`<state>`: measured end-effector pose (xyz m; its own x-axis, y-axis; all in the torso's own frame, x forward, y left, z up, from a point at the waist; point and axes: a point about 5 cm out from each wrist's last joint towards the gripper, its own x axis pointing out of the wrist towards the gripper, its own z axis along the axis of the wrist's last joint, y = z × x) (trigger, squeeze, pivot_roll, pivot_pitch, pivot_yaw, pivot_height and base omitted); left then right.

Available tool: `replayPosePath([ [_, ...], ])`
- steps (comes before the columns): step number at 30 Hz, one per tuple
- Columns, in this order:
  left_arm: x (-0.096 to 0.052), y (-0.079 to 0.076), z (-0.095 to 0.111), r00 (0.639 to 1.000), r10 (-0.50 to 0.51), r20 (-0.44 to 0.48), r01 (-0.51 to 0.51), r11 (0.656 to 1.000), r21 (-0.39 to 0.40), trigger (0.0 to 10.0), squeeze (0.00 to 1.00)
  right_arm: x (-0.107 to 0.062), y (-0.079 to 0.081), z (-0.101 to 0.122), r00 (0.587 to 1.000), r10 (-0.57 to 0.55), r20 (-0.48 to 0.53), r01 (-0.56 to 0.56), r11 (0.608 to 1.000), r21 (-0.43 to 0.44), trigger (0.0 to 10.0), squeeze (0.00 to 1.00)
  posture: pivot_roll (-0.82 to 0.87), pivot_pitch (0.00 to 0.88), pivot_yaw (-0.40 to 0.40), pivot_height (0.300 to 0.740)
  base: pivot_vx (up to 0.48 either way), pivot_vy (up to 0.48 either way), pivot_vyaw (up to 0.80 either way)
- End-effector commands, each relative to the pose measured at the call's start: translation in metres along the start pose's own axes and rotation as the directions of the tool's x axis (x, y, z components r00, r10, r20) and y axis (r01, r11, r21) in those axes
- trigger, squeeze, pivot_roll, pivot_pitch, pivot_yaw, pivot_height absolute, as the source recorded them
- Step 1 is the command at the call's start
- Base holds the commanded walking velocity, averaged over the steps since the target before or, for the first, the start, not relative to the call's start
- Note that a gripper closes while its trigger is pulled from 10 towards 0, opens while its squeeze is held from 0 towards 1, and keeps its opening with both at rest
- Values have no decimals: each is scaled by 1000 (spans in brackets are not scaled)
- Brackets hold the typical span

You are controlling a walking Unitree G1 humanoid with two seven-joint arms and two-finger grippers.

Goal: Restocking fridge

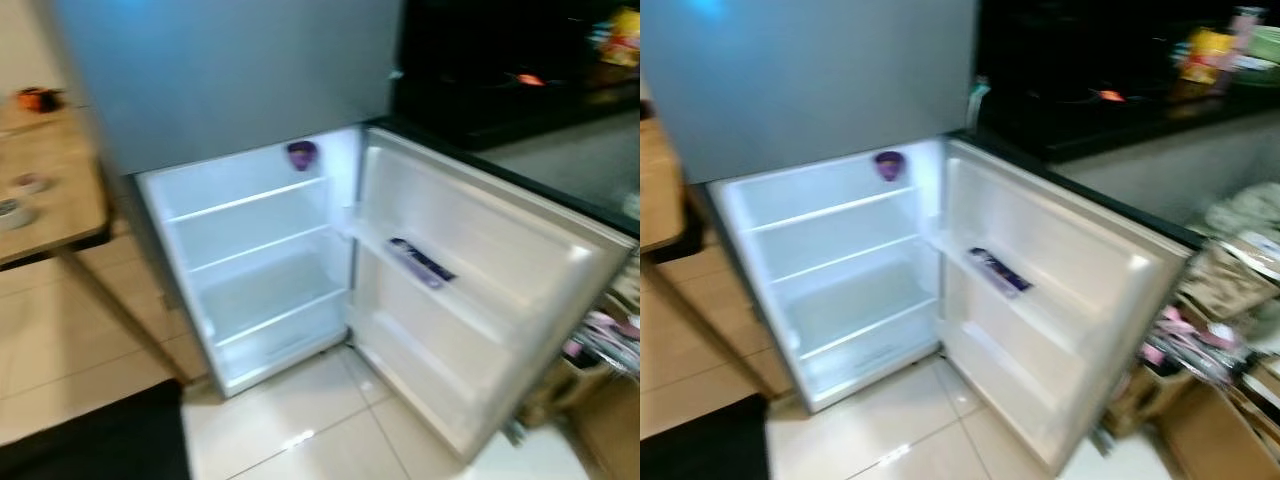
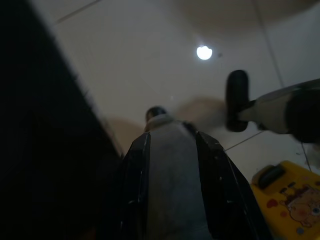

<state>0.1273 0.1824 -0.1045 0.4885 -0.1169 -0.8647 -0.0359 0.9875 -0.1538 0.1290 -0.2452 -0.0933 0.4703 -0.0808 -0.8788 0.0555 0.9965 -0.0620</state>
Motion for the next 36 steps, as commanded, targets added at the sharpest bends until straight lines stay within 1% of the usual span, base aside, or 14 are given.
replayPosePath([
  [1,-2,3,-4,1000,9,-14,-9,1000,8,10000,0,0,0,-1,1000,-5,-5,5,1000,12,10000,0,-101,12,9,740,0,0,0],
  [2,-2,3,-4,1000,8,-13,-8,1000,9,10000,0,0,0,-1,1000,-9,-5,9,1000,8,10000,0,-101,12,9,740,0,0,0],
  [3,-2,3,-4,1000,2,-18,-2,1000,29,10000,0,0,0,0,1000,-10,-2,10,1000,6,10000,0,-101,12,9,740,0,0,0],
  [9,-1,2,-3,1000,0,-17,1,1000,27,10000,0,1,0,5,1000,-6,7,6,1000,3,10000,0,-98,5,2,740,0,-41,0],
  [20,-1,1,-6,1000,6,-23,-5,1000,8,10000,0,2,1,10,1000,-1,17,1,1000,-3,10000,0,-92,0,-7,740,0,-411,0],
  [24,-1,1,-6,1000,17,-22,-17,1000,-3,10000,0,2,1,11,1000,-2,19,2,1000,-6,10000,0,-92,0,-7,740,0,0,0],
  [36,-1,0,-6,1000,3,-24,-3,1000,-6,10000,0,2,-1,11,1000,-4,19,4,1000,-8,10000,0,-97,1,-8,740,0,0,0],
])
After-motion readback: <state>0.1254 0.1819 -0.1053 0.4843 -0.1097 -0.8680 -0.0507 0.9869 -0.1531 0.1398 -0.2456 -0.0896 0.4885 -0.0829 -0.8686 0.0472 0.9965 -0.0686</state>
